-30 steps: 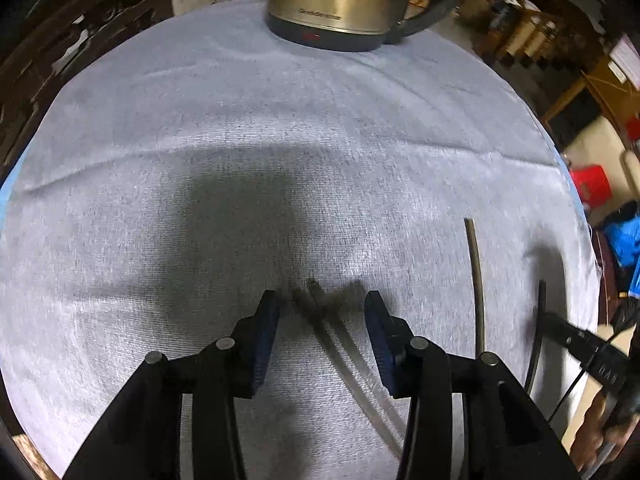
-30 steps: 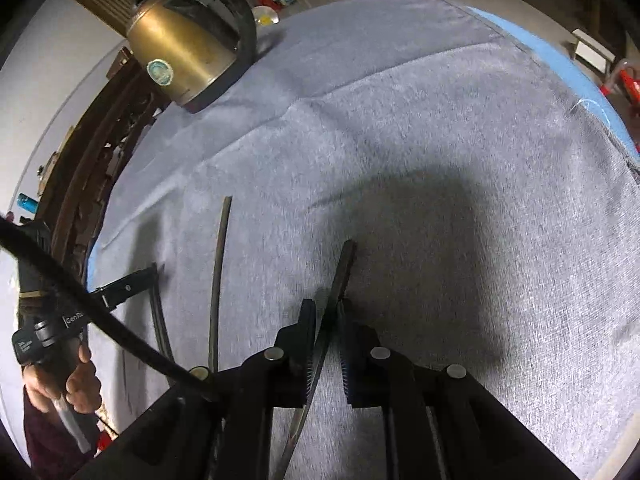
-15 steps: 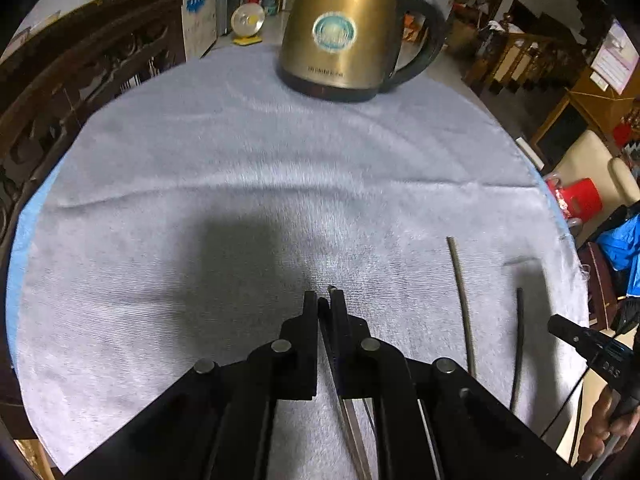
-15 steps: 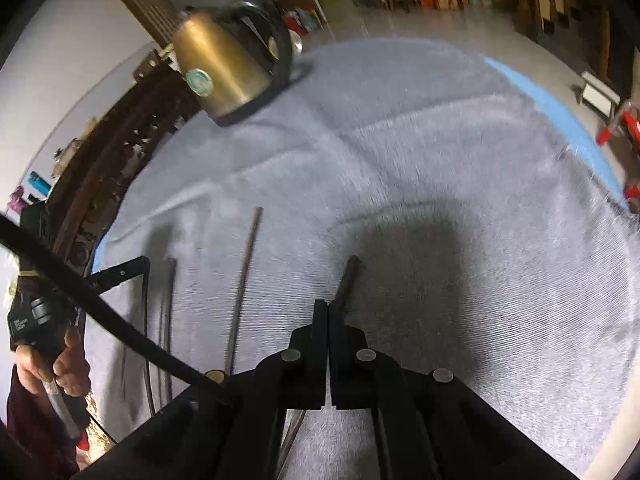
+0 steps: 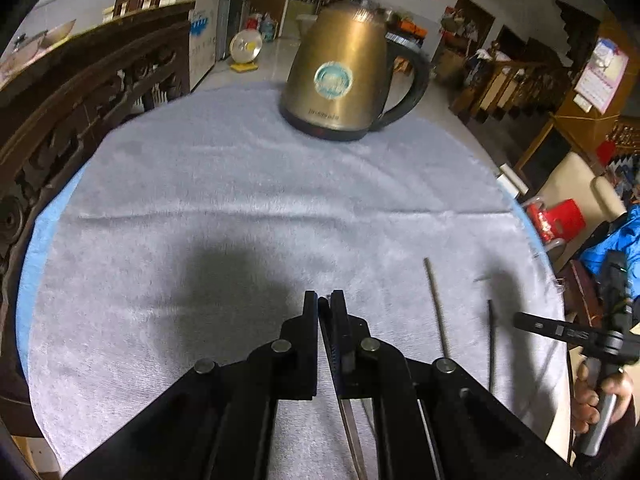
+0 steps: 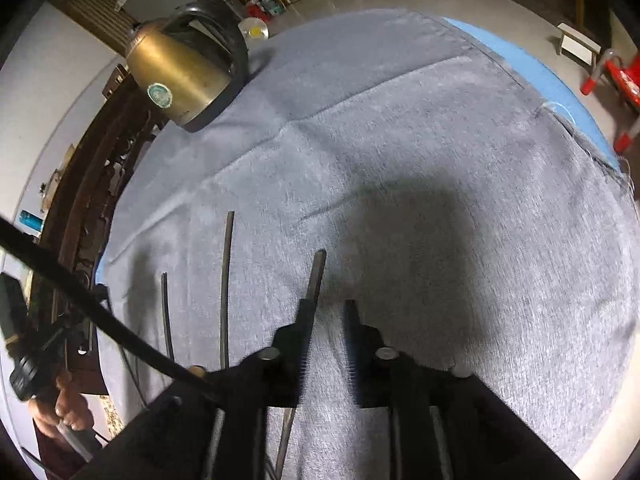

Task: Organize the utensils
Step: 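Lift the chopsticks and carry both tools over the metal cup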

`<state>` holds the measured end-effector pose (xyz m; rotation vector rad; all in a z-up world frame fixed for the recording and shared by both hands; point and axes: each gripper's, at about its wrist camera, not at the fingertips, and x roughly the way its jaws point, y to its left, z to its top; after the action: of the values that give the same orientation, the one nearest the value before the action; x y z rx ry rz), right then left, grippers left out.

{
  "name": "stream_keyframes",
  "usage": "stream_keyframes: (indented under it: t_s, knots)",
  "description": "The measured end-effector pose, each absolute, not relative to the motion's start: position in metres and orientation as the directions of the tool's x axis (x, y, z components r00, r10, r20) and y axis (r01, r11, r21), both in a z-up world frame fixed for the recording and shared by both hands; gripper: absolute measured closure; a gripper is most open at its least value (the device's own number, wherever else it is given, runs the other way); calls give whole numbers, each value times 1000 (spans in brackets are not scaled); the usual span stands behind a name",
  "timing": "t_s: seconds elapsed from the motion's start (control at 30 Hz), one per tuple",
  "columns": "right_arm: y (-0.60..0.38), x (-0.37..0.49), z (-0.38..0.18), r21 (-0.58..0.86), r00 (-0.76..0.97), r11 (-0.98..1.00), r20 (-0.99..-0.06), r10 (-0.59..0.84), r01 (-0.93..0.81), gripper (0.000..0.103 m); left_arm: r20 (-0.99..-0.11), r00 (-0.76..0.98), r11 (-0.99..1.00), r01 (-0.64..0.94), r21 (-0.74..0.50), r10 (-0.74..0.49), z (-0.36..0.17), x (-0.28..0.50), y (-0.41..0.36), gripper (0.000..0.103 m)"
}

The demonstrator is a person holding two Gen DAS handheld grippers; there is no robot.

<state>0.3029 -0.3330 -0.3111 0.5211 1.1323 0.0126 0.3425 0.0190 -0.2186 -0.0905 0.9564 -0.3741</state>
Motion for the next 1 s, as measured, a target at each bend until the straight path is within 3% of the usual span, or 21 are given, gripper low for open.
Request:
stream_keyframes:
  t_s: [0.27,0.33,0.37,0.43,0.67,1.0]
  knots:
    - [-299,342,-324,181,323,951,-942,94,251,76,-694,592,907,347,-238,-409,-176,306,25,97]
    - [-288,347,-325,95,321,968,-947,16,231,83,-673,613,903,368,-222,-415,-167,294,26,97]
    - [-285,348,-324,68,321,972,-947,-8,223,92,-662,621,901,376,-218,-420,-163,289,26,97]
    - [-280,348,-324,36,335,978,-942,-37,208,94,-644,637,899,384,-211,-424,-156,279,28,97]
    - [-294,309,-305,145,473,970,-880,36,196,94,-562,710,899,405,-167,-425,-130,231,33,98]
    - [-294,205,-227,280,758,956,-641,121,84,96,-449,799,914,387,-127,-400,-109,153,45,98]
